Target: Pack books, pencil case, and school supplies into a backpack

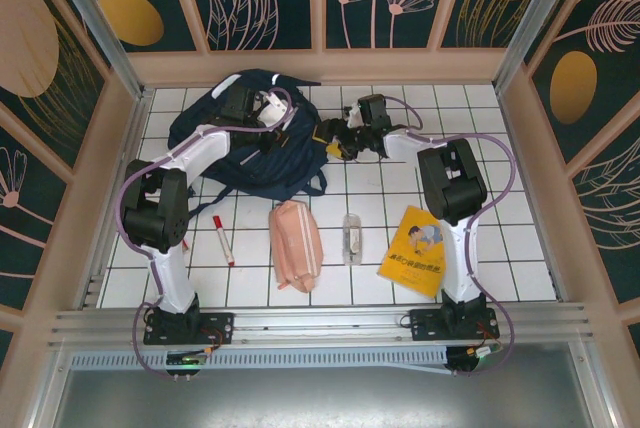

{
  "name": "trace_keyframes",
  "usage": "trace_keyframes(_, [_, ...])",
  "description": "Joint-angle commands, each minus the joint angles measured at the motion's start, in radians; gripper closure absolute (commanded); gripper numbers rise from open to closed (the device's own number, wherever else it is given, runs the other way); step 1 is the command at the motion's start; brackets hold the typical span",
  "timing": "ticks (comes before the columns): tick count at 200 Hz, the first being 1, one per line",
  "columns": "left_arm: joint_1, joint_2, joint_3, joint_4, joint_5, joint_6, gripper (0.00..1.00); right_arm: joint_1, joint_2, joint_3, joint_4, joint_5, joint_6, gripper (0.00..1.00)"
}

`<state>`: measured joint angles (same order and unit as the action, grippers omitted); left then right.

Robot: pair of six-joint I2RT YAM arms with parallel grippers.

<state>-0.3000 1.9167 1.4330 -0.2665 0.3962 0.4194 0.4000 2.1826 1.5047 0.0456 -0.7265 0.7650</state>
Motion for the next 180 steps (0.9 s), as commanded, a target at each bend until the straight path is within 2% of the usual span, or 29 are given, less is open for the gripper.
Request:
trace_keyframes(1, [-0.013,-0.037,0.050,0.037,0.092,0.050,1.00,-0.001,0.011,0.063,-0.018,-0.005,-0.021,0.28])
trace_keyframes(54, [-0.013,-0.027,0.080,0.008,0.072,0.067,1.00,-0.016,-0.017,0.131,-0.200,0.096,-0.122,0.28])
trace_keyframes(105, [-0.012,-0.021,0.072,0.007,0.069,0.076,1.00,-0.012,0.040,0.233,-0.250,0.111,-0.152,0.43])
trace_keyframes(119, [-0.013,-0.018,0.072,0.012,0.069,0.076,1.00,-0.007,0.050,0.253,-0.252,0.114,-0.153,0.38])
trace_keyframes(129, [-0.012,-0.015,0.073,0.014,0.071,0.076,1.00,-0.004,0.065,0.272,-0.263,0.120,-0.151,0.31])
trace_keyframes(145, [-0.013,-0.012,0.079,0.019,0.076,0.073,1.00,0.005,0.098,0.297,-0.279,0.132,-0.158,0.31])
trace_keyframes(180, [-0.013,-0.014,0.078,0.039,0.084,0.064,1.00,0.020,0.167,0.350,-0.288,0.130,-0.143,0.52])
